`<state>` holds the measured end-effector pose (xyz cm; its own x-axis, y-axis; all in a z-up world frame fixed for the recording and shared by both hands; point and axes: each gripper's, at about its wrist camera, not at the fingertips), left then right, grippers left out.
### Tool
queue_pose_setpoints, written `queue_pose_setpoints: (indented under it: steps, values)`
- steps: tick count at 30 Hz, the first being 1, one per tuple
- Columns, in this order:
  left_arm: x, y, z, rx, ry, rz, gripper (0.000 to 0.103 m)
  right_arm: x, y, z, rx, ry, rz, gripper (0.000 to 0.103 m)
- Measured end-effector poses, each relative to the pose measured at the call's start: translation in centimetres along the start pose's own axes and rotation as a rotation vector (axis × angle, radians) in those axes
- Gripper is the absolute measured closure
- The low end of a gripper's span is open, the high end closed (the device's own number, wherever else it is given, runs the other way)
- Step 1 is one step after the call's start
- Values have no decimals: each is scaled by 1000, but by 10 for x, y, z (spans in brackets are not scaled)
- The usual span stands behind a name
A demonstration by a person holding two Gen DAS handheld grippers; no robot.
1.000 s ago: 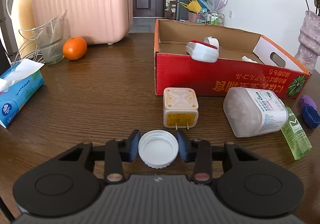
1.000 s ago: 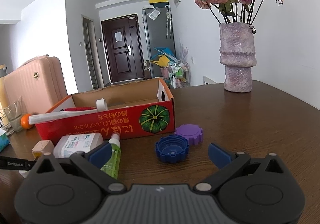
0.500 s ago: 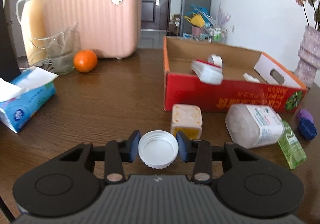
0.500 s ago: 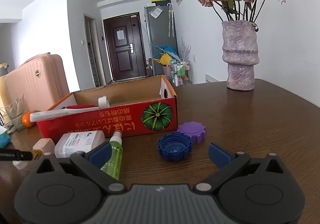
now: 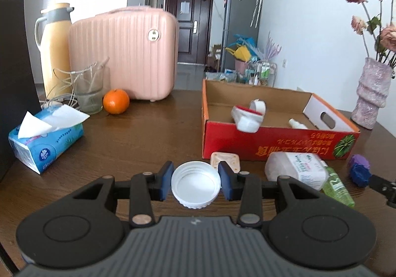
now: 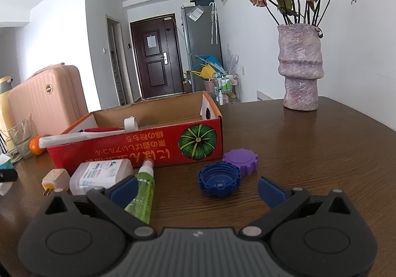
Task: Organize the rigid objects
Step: 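Lift the white cap with the left tool while the right tool approaches the green spray bottle, then close the right tool on the green spray bottle while the left tool holds the cap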
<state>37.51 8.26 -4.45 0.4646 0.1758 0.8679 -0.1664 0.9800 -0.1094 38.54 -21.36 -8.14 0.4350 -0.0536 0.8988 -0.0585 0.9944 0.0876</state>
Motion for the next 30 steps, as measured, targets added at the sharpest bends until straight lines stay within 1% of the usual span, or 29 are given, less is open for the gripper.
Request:
queue_pose_setpoints:
  steps: [5, 10, 12, 14, 16, 18, 19, 21, 22, 24, 25, 27, 30]
  values:
    - [-1, -1, 16, -29, -21, 8, 62, -1, 4, -1, 2, 6, 20, 0]
    - [-1, 0, 25, -42, -37, 15, 62, 0, 14, -4, -2, 13, 65, 1]
    - [-1, 1, 27, -44, -34, 16, 62, 0, 19, -7, -3, 23, 89, 6]
    - [-1, 2, 28, -47, -33, 19, 62, 1, 25, -11, 9, 35, 106, 7]
    - [-1, 4, 29, -51, -35, 24, 62, 2, 31, -15, 16, 44, 121, 11]
    - [-1, 5, 29, -54, -36, 25, 62, 4, 37, -21, 27, 64, 135, 21]
    - [-1, 5, 29, -56, -35, 24, 62, 4, 40, -25, 34, 76, 138, 22]
    - [-2, 5, 29, -57, -31, 20, 62, 4, 46, -30, 41, 94, 144, 33]
    - [-2, 5, 29, -56, -29, 17, 62, 5, 48, -33, 49, 104, 147, 35]
    - [-2, 4, 29, -55, -26, 13, 62, 5, 53, -40, 61, 130, 148, 45]
    - [-3, 4, 29, -56, -26, 13, 62, 6, 55, -44, 65, 145, 147, 47]
    - [-2, 5, 29, -54, -28, 13, 62, 6, 59, -52, 67, 172, 145, 56]
    - [-2, 5, 29, -53, -26, 13, 62, 6, 60, -61, 55, 202, 138, 64]
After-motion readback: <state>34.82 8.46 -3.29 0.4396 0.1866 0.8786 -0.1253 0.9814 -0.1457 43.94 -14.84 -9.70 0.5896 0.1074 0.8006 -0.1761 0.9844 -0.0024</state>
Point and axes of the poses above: each gripper's, at about its wrist camera, not at the fingertips, and z roughly against the way its jaws point, y to its left, x to its top, and after that the axes turned 4 degrees about z, right-handed
